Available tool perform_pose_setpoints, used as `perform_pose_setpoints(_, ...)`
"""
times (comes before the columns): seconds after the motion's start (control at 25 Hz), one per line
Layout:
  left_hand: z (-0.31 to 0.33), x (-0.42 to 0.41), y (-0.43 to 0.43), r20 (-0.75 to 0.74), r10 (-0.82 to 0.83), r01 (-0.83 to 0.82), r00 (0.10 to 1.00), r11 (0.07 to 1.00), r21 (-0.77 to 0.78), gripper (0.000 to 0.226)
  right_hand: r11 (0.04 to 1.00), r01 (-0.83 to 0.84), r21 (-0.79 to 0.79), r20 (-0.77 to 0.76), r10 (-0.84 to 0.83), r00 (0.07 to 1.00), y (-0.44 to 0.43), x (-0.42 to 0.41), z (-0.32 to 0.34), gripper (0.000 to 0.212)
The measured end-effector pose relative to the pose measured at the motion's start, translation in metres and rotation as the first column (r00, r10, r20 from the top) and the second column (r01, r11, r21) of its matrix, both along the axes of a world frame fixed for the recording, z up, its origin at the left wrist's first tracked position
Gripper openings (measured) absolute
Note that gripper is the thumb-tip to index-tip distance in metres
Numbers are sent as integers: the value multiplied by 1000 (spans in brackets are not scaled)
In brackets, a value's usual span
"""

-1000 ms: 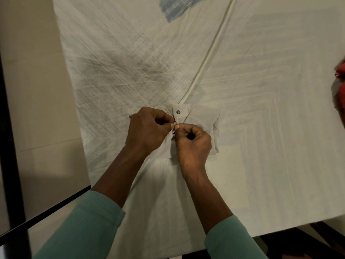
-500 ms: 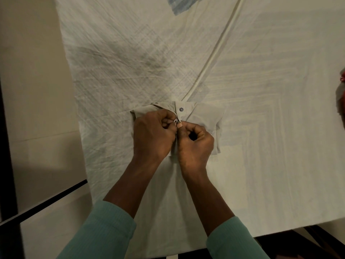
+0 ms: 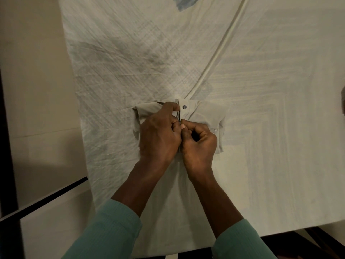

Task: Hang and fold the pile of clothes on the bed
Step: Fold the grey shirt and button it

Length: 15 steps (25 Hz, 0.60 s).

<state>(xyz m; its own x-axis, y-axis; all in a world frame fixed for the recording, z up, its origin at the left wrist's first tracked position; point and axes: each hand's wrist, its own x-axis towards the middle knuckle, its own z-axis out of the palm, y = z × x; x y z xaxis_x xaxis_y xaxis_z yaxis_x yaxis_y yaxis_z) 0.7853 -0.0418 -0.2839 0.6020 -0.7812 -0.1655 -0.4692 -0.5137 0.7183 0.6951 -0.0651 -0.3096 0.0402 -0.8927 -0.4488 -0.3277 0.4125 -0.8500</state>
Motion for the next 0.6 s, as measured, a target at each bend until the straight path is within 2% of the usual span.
perform_pose_setpoints(0.12,-4,1,1,50,-47,49,998,998,-36,40,999,-48,-3,32,48,998,-2,-5,3,22)
perform_pose_setpoints(0.36,-14,-2,7,-15,-3,1,1000,996,-88,35,991,-94,90,64,89,994,-9,-6,7,26)
perform_pose_setpoints(0.48,-9,2,9,-160,121,-137,980,987,-89,26,996,-79,34,-77,82,994,-20,4,20,7)
perform_pose_setpoints(0.6,-10,15,4,-292,254,-277,922,960,-39,18,967,-221,-126,-368,161,916,-30,20,26,34)
